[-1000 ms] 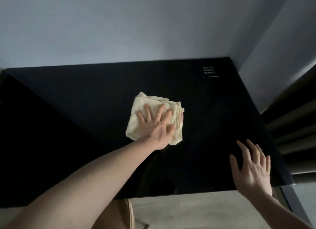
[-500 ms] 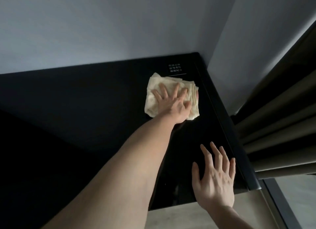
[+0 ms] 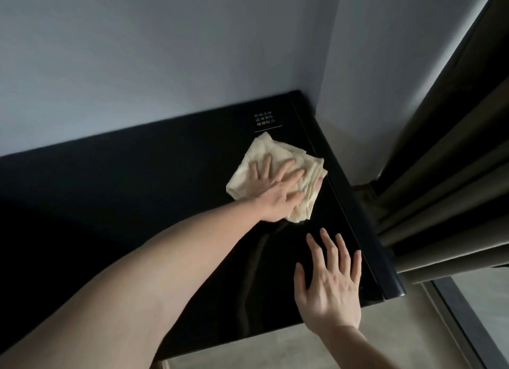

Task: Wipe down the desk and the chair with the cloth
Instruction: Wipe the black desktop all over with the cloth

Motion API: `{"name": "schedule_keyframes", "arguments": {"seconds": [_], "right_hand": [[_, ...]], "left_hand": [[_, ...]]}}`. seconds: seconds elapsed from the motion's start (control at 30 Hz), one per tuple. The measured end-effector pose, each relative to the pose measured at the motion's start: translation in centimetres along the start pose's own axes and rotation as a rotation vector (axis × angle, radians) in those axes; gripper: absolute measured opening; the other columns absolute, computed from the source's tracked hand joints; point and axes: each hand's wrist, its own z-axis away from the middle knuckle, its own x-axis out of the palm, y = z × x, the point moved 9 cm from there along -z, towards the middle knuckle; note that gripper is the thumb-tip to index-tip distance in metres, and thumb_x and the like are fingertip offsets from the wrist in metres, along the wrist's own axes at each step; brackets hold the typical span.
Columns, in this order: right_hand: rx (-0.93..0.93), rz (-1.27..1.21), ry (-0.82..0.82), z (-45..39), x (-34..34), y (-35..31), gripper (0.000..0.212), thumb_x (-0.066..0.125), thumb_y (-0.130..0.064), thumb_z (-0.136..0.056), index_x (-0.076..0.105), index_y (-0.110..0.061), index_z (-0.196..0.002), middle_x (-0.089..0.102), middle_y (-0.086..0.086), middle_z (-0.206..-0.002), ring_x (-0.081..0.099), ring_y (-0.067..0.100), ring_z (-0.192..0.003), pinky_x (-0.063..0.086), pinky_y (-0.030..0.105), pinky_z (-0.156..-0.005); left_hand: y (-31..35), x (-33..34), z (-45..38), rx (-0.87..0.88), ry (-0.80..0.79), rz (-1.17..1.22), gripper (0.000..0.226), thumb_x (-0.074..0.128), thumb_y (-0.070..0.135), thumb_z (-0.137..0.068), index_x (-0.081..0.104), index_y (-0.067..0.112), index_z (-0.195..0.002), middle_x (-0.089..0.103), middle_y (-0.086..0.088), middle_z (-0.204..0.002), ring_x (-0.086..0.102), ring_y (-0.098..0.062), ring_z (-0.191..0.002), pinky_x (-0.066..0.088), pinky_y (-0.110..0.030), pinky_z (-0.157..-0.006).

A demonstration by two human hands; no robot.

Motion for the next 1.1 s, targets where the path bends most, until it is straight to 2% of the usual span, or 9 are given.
{"name": "schedule_keyframes", "arguments": {"seconds": [0.17, 0.33, 0.53, 0.67, 0.8, 0.87, 0.93, 1.0, 1.1], "right_hand": [[-0.018, 0.023, -0.012, -0.1, 0.3, -0.3, 0.066, 0.045, -0.05, -0.1, 0.046, -0.023, -0.16, 0.032, 0.005, -0.172, 0.017, 0.034, -0.164, 0.012, 0.065, -0.13], [-0.029, 0.046, -0.022, 0.0, 0.8, -0.1, 0.071, 0.04, -0.054, -0.102, 0.033, -0.027, -0.167, 0.018, 0.003, -0.178, 0.004, 0.032, -0.166, 0.008, 0.065, -0.13], [-0.017, 0.002, -0.015, -0.1, 0.9, 0.3, 0.07, 0.041, -0.055, -0.102, 0.031, -0.032, -0.167, 0.016, -0.001, -0.179, 0.001, 0.027, -0.166, 0.004, 0.062, -0.132], [0.009, -0.07, 0.044, 0.0, 0.0, 0.3, 0.064, 0.044, -0.052, -0.099, 0.044, -0.028, -0.159, 0.031, -0.003, -0.173, 0.013, 0.025, -0.165, 0.007, 0.059, -0.132], [0.048, -0.193, 0.174, 0.4, -1.3, 0.7, 0.056, 0.051, -0.042, -0.099, 0.051, -0.02, -0.15, 0.047, -0.002, -0.161, 0.038, 0.023, -0.154, 0.018, 0.054, -0.132], [0.082, -0.281, 0.247, 0.7, -2.1, 0.7, 0.048, 0.054, -0.033, -0.101, 0.053, -0.019, -0.147, 0.05, -0.002, -0.156, 0.046, 0.021, -0.144, 0.03, 0.051, -0.127], [0.186, -0.452, 0.345, 1.0, -3.2, 1.6, 0.04, 0.057, -0.019, -0.103, 0.056, -0.019, -0.143, 0.05, -0.002, -0.153, 0.05, 0.018, -0.138, 0.046, 0.048, -0.112], [0.322, -0.659, 0.411, 1.1, -3.8, 3.4, 0.039, 0.055, -0.008, -0.103, 0.056, -0.019, -0.141, 0.049, -0.001, -0.151, 0.054, 0.017, -0.132, 0.048, 0.044, -0.101], [0.344, -0.722, 0.434, 1.4, -4.6, 4.8, 0.042, 0.051, -0.005, -0.103, 0.055, -0.023, -0.141, 0.046, -0.002, -0.15, 0.054, 0.021, -0.133, 0.048, 0.044, -0.105]], "left_hand": [[0.0, -0.6, -1.6, -0.007, -0.042, 0.004, 0.064, 0.009, 0.066, -0.107, -0.018, 0.051, -0.163, -0.038, 0.019, -0.168, -0.038, -0.042, -0.153, -0.018, -0.07, -0.122], [0.5, -2.4, -6.7, -0.173, -0.03, 0.069, 0.064, 0.012, 0.063, -0.108, -0.017, 0.048, -0.164, -0.034, 0.012, -0.172, -0.033, -0.049, -0.154, -0.017, -0.076, -0.119], [0.7, -2.8, -8.6, -0.192, -0.029, 0.091, 0.065, 0.014, 0.062, -0.109, -0.016, 0.046, -0.165, -0.03, 0.011, -0.173, -0.031, -0.048, -0.156, -0.018, -0.074, -0.12], [1.0, -2.7, -6.4, -0.156, -0.02, 0.088, 0.065, 0.014, 0.064, -0.108, -0.009, 0.047, -0.166, -0.026, 0.013, -0.175, -0.029, -0.042, -0.158, -0.017, -0.069, -0.123], [1.5, -1.1, -2.2, -0.123, -0.059, 0.071, 0.064, 0.011, 0.064, -0.109, -0.013, 0.047, -0.165, -0.032, 0.015, -0.172, -0.033, -0.04, -0.156, -0.021, -0.067, -0.123], [1.9, 0.0, 0.2, -0.098, -0.082, 0.055, 0.063, 0.009, 0.063, -0.109, -0.018, 0.047, -0.164, -0.036, 0.013, -0.17, -0.036, -0.04, -0.155, -0.021, -0.068, -0.122], [3.0, 1.0, 2.9, -0.053, -0.097, 0.047, 0.063, 0.009, 0.061, -0.109, -0.02, 0.047, -0.164, -0.039, 0.012, -0.169, -0.038, -0.042, -0.153, -0.02, -0.069, -0.122], [4.1, 2.3, 6.1, -0.01, -0.104, 0.026, 0.063, 0.013, 0.058, -0.111, -0.02, 0.047, -0.164, -0.039, 0.011, -0.169, -0.04, -0.043, -0.152, -0.02, -0.07, -0.122], [5.4, 4.0, 10.1, 0.061, -0.082, -0.003, 0.069, 0.023, 0.055, -0.109, -0.017, 0.047, -0.165, -0.034, 0.01, -0.172, -0.038, -0.044, -0.153, -0.02, -0.07, -0.121]]}}
